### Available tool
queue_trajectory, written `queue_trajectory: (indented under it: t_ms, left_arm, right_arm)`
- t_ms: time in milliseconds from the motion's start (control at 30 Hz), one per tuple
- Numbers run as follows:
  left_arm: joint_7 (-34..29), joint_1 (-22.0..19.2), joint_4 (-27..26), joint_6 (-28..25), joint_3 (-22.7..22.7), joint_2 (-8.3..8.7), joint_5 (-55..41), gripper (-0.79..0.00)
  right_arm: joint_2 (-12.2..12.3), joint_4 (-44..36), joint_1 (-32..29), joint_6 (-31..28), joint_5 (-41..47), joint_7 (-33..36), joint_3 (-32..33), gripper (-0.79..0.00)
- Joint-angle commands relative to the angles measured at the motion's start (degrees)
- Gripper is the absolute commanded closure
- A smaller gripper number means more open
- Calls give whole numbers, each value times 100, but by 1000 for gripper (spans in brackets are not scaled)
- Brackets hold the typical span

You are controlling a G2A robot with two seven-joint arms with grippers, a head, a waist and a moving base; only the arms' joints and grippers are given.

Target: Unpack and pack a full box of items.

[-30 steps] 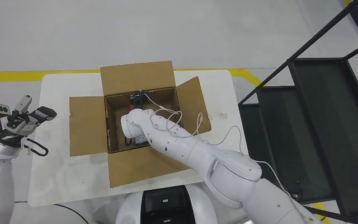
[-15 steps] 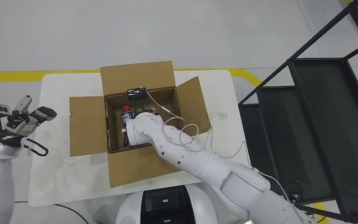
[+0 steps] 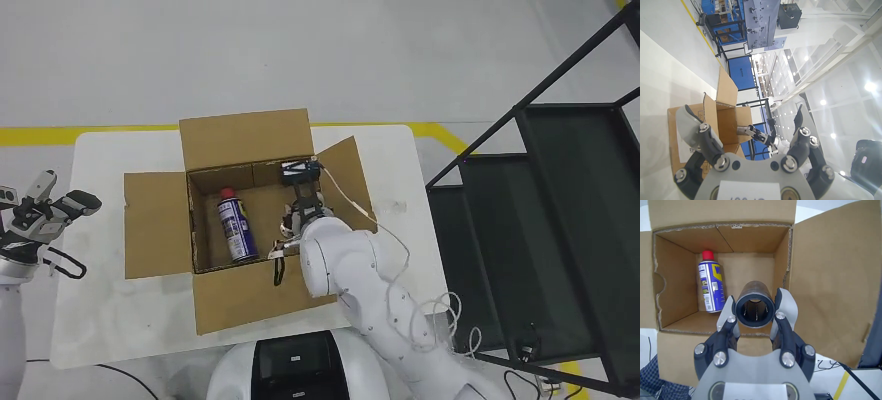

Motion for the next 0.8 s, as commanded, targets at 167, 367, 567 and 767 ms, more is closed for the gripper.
queue_trajectory:
  t_ms: [167, 367, 567, 767]
  left_arm:
    - [0, 0, 0, 0, 0, 0, 0, -785]
    - [0, 0, 0, 0, 0, 0, 0, -785]
    - [0, 0, 0, 0, 0, 0, 0, -785]
    - [0, 0, 0, 0, 0, 0, 0, -785]
  right_arm:
    - [44, -845, -370, -547, -22, 81, 191, 0]
    - [44, -845, -370, -547, -22, 81, 191, 0]
    - [44, -845, -370, -547, -22, 81, 191, 0]
    - [44, -845, -370, -547, -22, 81, 191, 0]
